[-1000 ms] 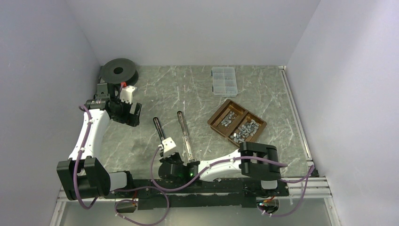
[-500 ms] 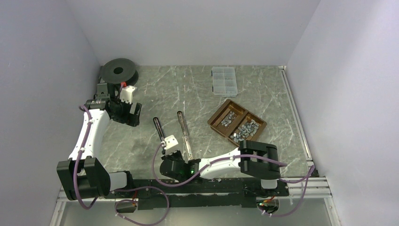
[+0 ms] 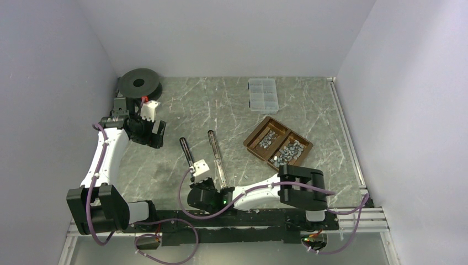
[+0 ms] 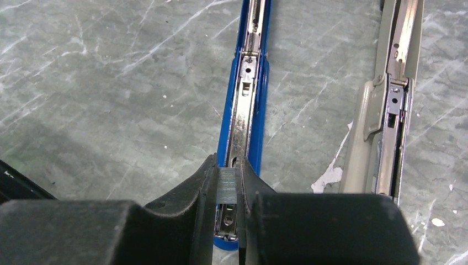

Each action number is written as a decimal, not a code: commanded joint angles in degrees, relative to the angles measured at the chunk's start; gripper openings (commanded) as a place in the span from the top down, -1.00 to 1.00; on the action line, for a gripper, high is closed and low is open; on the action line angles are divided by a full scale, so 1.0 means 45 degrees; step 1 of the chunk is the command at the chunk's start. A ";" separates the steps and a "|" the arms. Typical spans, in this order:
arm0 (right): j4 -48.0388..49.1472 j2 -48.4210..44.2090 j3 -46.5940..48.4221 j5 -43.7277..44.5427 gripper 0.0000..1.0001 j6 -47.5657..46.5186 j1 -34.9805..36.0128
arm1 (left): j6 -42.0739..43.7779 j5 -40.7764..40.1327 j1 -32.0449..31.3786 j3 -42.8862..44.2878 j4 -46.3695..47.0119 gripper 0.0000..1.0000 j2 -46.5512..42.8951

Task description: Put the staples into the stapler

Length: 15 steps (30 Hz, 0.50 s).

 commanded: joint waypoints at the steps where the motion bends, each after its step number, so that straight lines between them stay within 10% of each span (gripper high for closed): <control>1: -0.0271 0.0108 0.0173 0.0489 1.00 0.0315 -0.0024 | -0.0257 0.0092 0.0027 0.0075 0.0302 -0.98 -0.0225; 15: 0.0339 -0.0399 0.0055 0.0681 1.00 -0.0355 -0.0004 | -0.0248 0.0094 0.0019 0.0017 0.0332 -0.98 -0.0244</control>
